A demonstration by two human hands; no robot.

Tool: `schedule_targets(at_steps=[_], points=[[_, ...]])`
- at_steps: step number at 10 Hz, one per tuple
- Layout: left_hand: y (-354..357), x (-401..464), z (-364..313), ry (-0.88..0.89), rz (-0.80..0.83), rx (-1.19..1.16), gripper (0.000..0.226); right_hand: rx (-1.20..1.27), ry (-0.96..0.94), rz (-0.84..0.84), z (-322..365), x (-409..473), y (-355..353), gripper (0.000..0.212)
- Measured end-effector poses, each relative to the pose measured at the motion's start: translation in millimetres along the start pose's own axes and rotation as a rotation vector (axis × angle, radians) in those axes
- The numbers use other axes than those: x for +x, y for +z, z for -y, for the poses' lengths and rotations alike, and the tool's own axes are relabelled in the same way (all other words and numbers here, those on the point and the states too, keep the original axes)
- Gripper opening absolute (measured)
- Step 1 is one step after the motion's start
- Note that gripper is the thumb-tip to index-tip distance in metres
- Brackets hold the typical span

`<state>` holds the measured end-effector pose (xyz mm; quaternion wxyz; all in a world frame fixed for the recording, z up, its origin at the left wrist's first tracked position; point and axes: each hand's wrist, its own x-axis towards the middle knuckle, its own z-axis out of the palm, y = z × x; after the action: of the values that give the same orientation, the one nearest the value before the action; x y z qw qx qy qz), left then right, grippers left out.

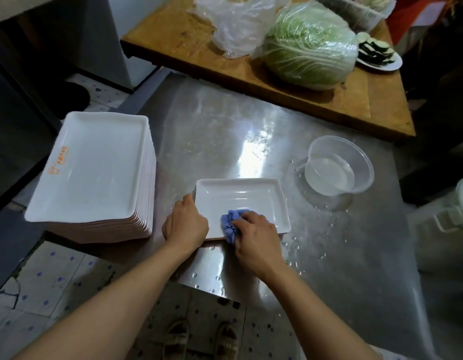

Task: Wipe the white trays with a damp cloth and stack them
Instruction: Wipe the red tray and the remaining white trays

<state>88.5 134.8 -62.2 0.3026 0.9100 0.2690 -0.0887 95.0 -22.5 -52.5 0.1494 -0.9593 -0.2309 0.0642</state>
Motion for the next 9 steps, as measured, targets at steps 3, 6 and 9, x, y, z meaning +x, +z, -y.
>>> schedule_targets(at_steps=[3, 6, 9], points=[[-3.3, 10.3, 4.5, 0.046, 0.080, -0.010, 0.036, -0.053, 0.156, -0.219, -48.0, 30.0, -4.9, 0.017], [-3.7, 14.9, 10.8, 0.074, 0.084, -0.036, 0.040, -0.019, -0.034, -0.208, -2.3, 81.9, 24.2, 0.035], [-9.1, 18.7, 17.9, 0.005, 0.114, -0.421, 0.028, 0.177, -0.172, 0.128, 22.9, 62.0, 17.0, 0.035]])
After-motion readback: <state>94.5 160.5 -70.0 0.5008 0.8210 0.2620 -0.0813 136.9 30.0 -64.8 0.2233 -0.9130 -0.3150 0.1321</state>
